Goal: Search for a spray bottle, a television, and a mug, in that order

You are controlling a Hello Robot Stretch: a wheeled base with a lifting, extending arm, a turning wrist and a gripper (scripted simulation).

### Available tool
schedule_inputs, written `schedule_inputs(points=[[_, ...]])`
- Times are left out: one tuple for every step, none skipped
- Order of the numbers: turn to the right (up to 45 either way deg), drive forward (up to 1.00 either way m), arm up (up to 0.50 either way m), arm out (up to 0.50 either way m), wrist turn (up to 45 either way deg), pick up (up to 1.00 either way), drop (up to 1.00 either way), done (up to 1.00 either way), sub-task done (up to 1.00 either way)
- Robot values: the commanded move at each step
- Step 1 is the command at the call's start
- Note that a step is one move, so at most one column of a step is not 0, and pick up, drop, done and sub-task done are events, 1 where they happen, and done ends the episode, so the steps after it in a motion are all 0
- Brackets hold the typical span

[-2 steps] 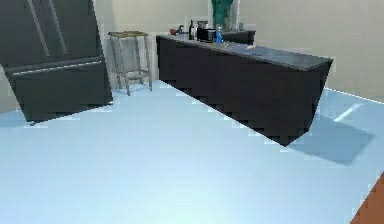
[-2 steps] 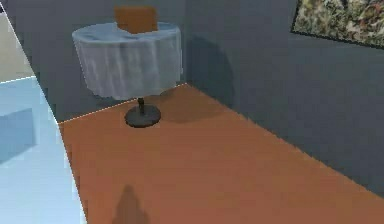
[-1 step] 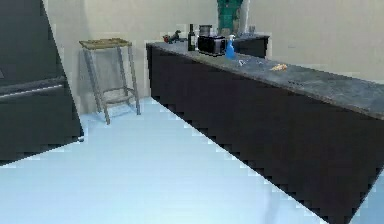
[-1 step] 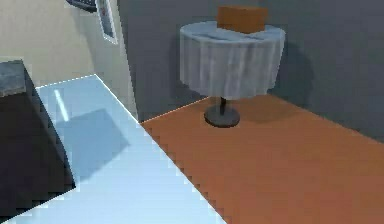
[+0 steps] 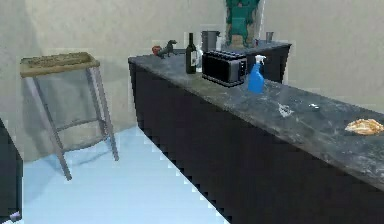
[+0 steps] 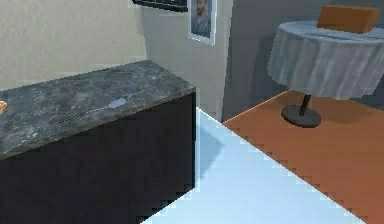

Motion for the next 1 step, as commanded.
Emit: schedule_inputs(points=[[0.0, 0.45, 0.00, 0.00, 0.0, 0.00, 0.00, 0.00, 0.00]])
